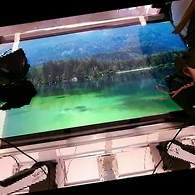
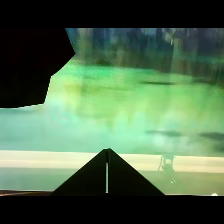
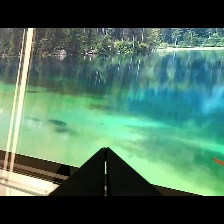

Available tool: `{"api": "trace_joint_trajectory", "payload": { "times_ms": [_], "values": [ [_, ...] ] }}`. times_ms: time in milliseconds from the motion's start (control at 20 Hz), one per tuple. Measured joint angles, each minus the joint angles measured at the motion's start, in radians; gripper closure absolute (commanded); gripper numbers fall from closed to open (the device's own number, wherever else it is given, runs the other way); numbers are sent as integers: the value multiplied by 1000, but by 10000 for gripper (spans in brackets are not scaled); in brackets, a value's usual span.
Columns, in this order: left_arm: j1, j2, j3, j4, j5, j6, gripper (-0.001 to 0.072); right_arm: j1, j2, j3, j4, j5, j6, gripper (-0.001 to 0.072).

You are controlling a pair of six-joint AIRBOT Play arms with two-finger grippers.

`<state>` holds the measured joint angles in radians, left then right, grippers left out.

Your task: Fold the clothes and pants, and hang the long-sleeved shirts on hangers.

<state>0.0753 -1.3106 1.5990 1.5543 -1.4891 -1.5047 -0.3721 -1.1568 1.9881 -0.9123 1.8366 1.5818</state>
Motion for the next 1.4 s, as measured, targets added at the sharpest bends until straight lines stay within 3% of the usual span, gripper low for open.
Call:
{"api": "trace_joint_trajectory", "payload": {
  "times_ms": [450,800,850,900,950,1000,1400],
  "values": [
    [0,0,0,0,0,0,687,0,0,0,1,0,0,704],
    [0,-7,0,1,34,0,684,0,0,0,0,-1,-104,704],
    [2,-13,0,5,60,0,649,0,-2,0,0,-7,-116,704],
    [6,-23,0,11,95,0,428,0,-5,0,-2,-16,-126,704],
    [13,-37,0,19,129,0,59,0,-10,0,-1,-25,-133,704],
    [24,-58,0,27,164,0,-9,0,-16,-3,-1,-30,-139,704],
    [259,-284,0,85,317,-60,-8,19,-50,-119,-3,-60,-154,704]
  ]
}}
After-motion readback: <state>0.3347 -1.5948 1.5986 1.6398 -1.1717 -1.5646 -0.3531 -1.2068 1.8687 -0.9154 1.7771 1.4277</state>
